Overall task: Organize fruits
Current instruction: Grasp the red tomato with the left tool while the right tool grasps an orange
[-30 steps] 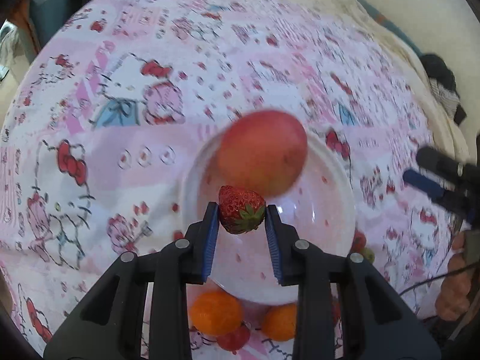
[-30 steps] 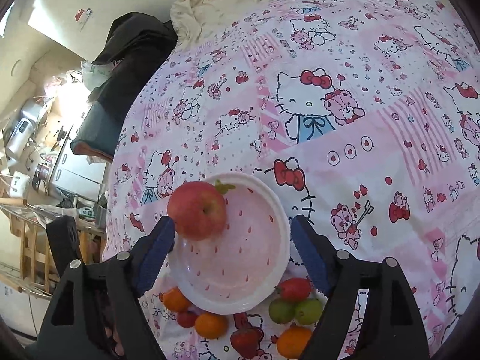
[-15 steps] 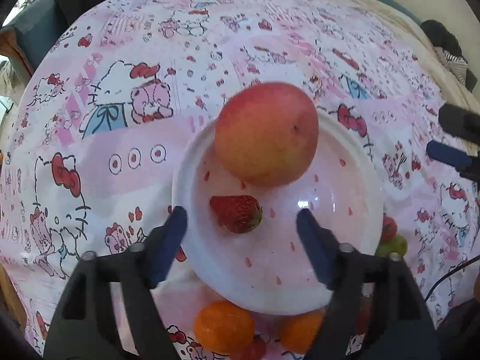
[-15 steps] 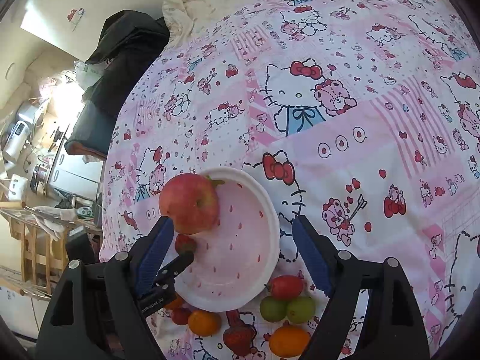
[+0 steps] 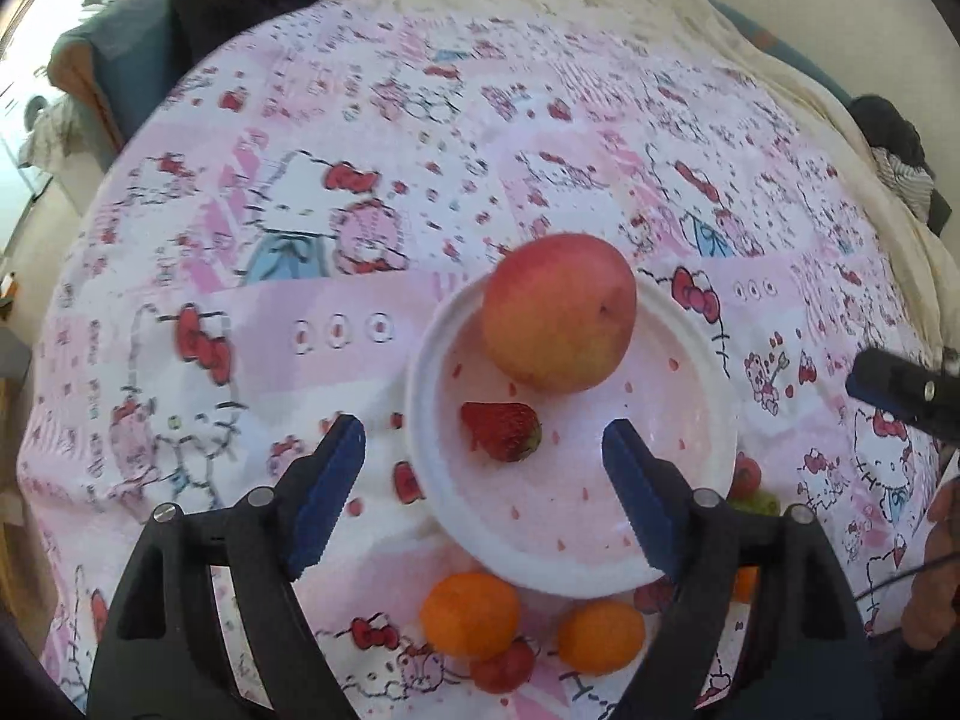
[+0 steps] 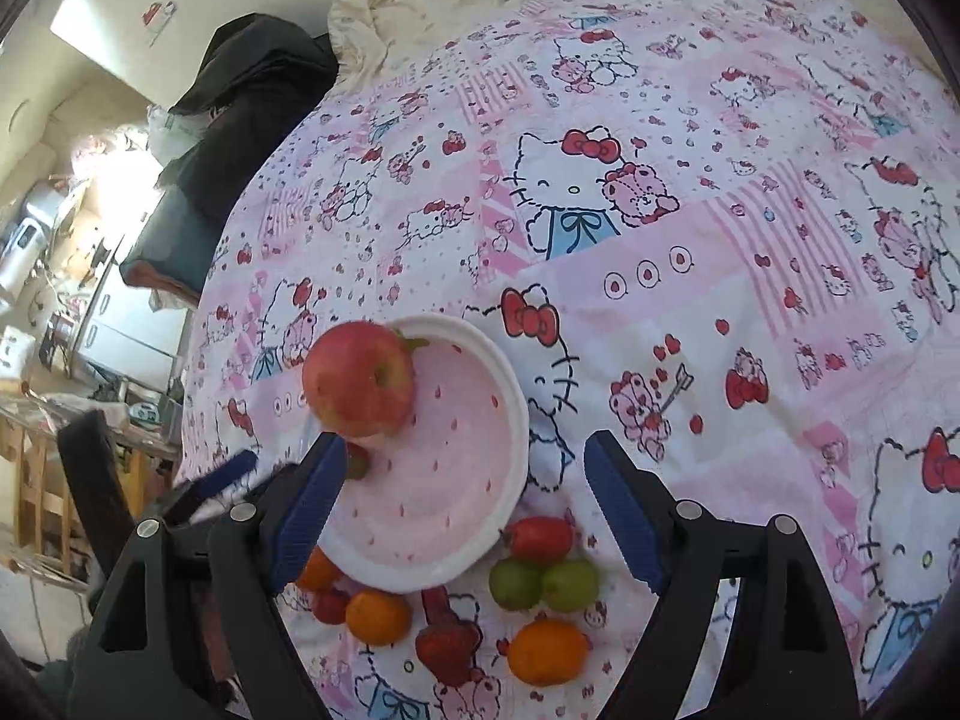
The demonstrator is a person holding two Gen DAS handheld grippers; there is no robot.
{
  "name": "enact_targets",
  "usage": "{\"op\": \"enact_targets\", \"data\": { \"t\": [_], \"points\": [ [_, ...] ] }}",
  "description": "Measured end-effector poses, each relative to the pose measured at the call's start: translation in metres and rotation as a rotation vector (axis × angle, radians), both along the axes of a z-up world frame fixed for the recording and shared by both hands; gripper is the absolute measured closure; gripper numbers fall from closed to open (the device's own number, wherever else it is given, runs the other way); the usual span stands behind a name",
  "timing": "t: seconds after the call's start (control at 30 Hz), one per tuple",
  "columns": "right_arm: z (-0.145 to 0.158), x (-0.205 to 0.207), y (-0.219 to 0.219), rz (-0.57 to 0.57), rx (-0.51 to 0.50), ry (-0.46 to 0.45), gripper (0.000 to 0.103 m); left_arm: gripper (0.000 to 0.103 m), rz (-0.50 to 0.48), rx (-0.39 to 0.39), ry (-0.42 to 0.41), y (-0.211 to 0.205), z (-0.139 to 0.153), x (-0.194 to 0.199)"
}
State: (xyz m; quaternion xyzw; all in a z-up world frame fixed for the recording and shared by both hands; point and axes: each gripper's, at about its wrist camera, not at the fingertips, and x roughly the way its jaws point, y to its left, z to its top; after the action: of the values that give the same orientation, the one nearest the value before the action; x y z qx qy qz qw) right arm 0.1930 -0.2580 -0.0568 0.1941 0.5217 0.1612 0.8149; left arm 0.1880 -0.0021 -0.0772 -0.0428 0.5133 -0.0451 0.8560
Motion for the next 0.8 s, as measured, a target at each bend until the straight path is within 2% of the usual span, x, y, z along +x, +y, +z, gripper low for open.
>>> {"op": "enact_targets", "data": {
  "t": [0.2,0.33,0.43,0.53,0.67,0.8],
  "points": [
    [0.008,-0.023,0.012,0.040,-0.026,-0.037,0.019,0.024,0.032,0.009,-0.052,0.010,0.021,-0.022],
    [0.010,-0.039,0.020,0.064,-0.052,-0.042,0.019,0.024,0.072,0.008,-0.051,0.019,0.026,-0.039],
    [0.011,-0.052,0.020,0.068,-0.056,-0.038,0.019,0.024,0.111,-0.007,-0.027,0.029,0.025,-0.053],
    [0.009,-0.065,0.020,0.071,-0.066,-0.025,0.019,0.024,0.155,-0.001,0.026,0.038,0.020,-0.064],
    [-0.001,-0.078,0.017,0.062,-0.065,0.007,0.019,0.024,0.211,-0.043,0.104,0.052,0.005,-0.075],
    [-0.013,-0.082,0.011,0.033,-0.066,0.045,0.019,0.024,0.200,-0.063,0.155,0.045,-0.009,-0.078]
  ]
}}
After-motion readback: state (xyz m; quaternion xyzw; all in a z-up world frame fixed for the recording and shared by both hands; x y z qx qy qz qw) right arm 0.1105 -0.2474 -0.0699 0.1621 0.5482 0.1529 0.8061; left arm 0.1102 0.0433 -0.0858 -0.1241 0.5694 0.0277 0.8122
